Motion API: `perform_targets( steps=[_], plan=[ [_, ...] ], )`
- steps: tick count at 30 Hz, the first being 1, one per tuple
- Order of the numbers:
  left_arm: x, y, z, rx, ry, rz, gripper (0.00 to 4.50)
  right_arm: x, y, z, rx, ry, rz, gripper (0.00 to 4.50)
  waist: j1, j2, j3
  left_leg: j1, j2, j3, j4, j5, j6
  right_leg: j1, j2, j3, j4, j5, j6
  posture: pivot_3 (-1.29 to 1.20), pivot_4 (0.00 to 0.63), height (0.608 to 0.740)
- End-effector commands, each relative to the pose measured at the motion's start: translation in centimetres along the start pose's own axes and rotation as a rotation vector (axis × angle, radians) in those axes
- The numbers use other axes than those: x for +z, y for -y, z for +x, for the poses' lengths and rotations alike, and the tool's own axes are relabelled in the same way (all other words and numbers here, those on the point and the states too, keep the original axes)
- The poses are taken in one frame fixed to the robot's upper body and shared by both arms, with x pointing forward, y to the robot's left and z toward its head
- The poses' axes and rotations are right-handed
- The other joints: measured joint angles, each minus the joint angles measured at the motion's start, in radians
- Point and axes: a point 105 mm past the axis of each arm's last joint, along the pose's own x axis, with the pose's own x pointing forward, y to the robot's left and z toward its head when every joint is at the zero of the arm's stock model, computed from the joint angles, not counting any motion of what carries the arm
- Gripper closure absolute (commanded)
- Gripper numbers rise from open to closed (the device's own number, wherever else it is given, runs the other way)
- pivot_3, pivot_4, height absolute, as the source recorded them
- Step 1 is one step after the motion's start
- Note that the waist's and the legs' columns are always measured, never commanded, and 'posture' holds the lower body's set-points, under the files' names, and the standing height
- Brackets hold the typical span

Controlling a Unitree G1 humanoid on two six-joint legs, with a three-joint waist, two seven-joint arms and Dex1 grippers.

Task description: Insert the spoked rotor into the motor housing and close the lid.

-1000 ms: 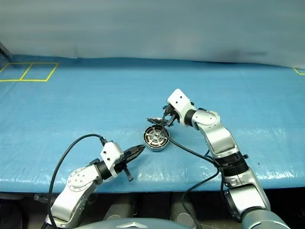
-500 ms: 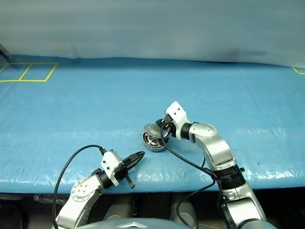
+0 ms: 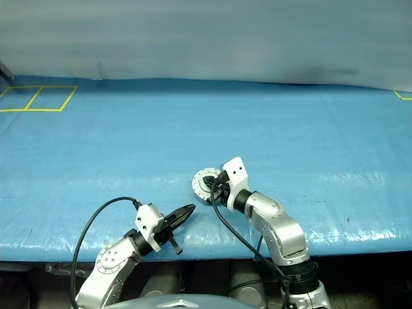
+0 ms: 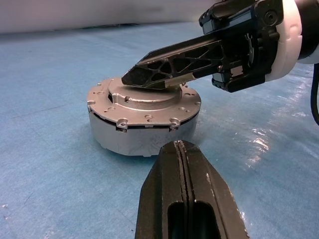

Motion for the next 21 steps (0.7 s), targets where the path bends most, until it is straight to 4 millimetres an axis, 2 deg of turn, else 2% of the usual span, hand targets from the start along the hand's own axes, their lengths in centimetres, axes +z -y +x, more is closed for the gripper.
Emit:
perform_targets(
  steps=[1, 6, 10, 19, 20, 21],
  plan=[
    [0.6, -0.1, 0.1, 0.011, 0.035, 0.004, 4.49, 1.1, -0.9, -0.4, 0.051, 0.044, -0.045, 4.5, 0.0, 0.0, 0.0, 0.0, 0.0, 0.0, 0.0, 0.0, 0.0, 0.0, 0.0, 0.0, 0.0, 0.0, 0.0, 0.0, 0.15, 0.74],
    [0.4, -0.6, 0.1, 0.055, 0.037, 0.011, 4.49, 3.3, -0.5, -1.1, 0.064, 0.127, -0.14, 4.5, -0.001, 0.0, 0.0, -0.001, 0.0, 0.0, -0.001, 0.0, 0.0, -0.001, 0.0, 0.0, -0.001, 0.0, 0.0, 0.0, 0.15, 0.74],
    [0.2, -0.8, 0.1, 0.067, 0.028, 0.02, 4.5, 3.5, 0.3, -1.1, 0.036, 0.116, -0.254, 3.25, -0.001, 0.0, 0.0, -0.001, 0.0, 0.0, -0.001, 0.0, 0.0, -0.001, 0.0, 0.0, -0.001, 0.0, 0.0, 0.0, 0.15, 0.74],
    [0.3, -1.0, 0.0, 0.098, 0.046, 0.011, 4.5, 2.7, 0.5, -0.5, 0.062, 0.086, -0.25, 0.3, -0.001, 0.0, 0.0, -0.001, 0.0, 0.0, -0.001, 0.0, 0.0, -0.001, 0.0, 0.0, -0.001, 0.0, 0.0, 0.0, 0.15, 0.74],
    [0.3, -1.1, 0.0, 0.101, 0.047, 0.012, 4.5, 2.5, 0.5, -0.4, 0.061, 0.08, -0.249, 0.04, -0.001, 0.0, 0.0, -0.001, 0.0, 0.0, -0.001, 0.0, 0.0, -0.001, 0.0, 0.0, -0.001, 0.0, 0.0, 0.0, 0.15, 0.74],
    [0.3, -1.1, 0.0, 0.106, 0.048, 0.012, 4.5, 2.3, 0.6, -0.3, 0.052, 0.071, -0.245, 0.04, 0.0, 0.0, 0.0, -0.001, 0.0, 0.0, -0.001, 0.0, 0.0, -0.001, 0.0, 0.0, -0.001, 0.0, 0.0, 0.0, 0.15, 0.74]
  ],
)
